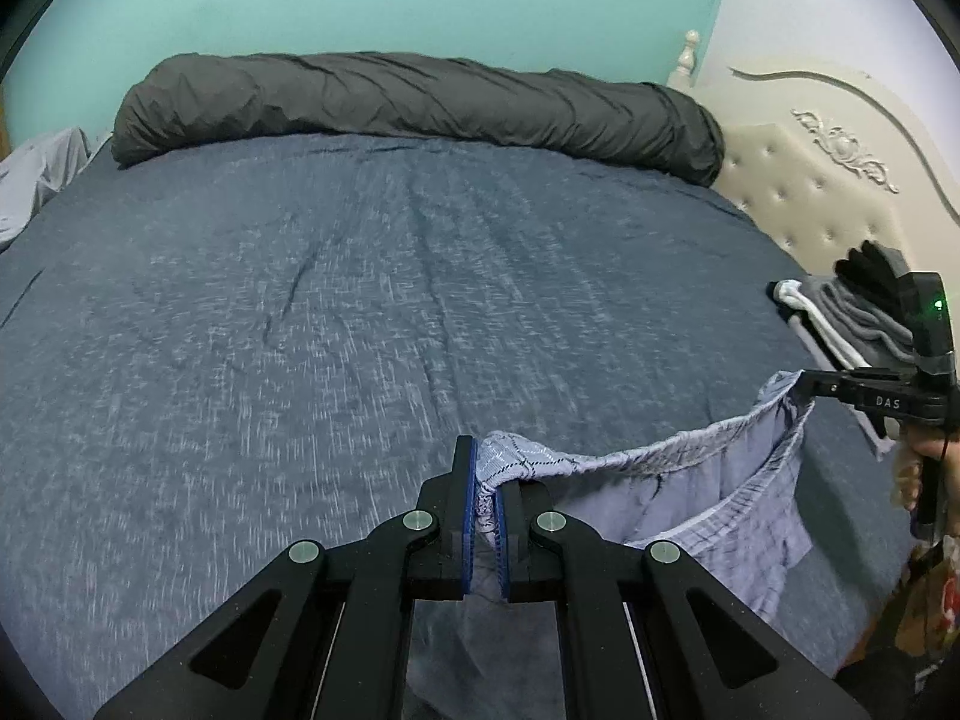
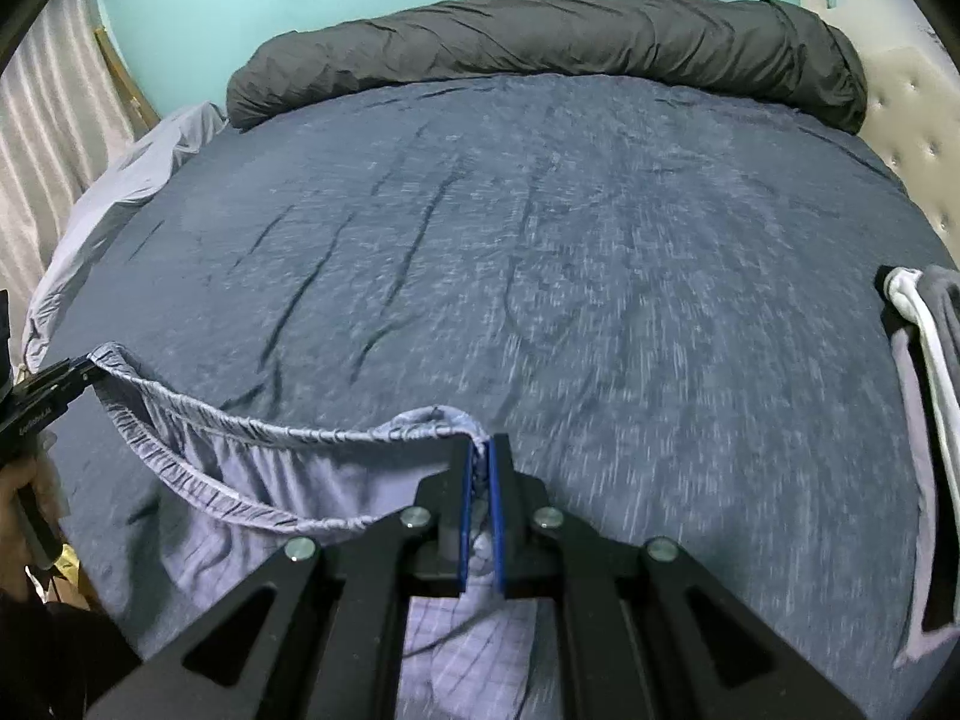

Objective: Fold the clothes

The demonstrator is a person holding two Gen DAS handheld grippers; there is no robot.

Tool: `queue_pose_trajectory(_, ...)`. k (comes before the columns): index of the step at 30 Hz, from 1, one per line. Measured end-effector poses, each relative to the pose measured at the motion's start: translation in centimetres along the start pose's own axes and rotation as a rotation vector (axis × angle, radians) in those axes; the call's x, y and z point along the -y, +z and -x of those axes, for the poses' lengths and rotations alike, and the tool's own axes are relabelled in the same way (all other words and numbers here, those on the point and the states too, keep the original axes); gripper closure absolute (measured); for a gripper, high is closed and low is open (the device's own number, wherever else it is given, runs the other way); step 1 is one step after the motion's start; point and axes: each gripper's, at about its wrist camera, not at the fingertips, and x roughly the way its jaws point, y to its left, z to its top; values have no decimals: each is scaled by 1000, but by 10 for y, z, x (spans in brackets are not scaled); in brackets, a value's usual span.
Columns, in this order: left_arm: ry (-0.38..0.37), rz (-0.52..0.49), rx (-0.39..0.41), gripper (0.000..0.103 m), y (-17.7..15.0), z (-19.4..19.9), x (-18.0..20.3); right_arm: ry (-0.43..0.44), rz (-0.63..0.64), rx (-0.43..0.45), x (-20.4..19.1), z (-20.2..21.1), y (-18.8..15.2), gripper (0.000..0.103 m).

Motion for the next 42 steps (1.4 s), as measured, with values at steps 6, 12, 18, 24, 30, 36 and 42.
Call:
queue_pose_trajectory(6,11,-3,-43,98,19,-45,-14,5,-13,-30,19,-41,27,98)
queue_pose_trajectory(12,8,25,-111,98,33,-90,-32,9,-33,-58,35,-76,46,98)
queue_pose_trajectory(18,17,40,-174,98,44,-131,-43,12,-63,-83,50,-108,60,98)
queue_pose_trajectory(24,34,29,-225,98,54,-162,-50,19,-81,-101,61,-132,74,98)
queue_pose_trajectory(30,-8,102,-291,96,49,-193,-61,54,-108,-107,71,-154,79,98)
queue_pose_trajectory(36,-27,88,-230,51,48,-169,-63,70,-58,-53,73,-138,71,64)
queue_pose_trajectory(42,-46,77,-207,49,41,-142,-69,106,17,9,72,-104,57,64)
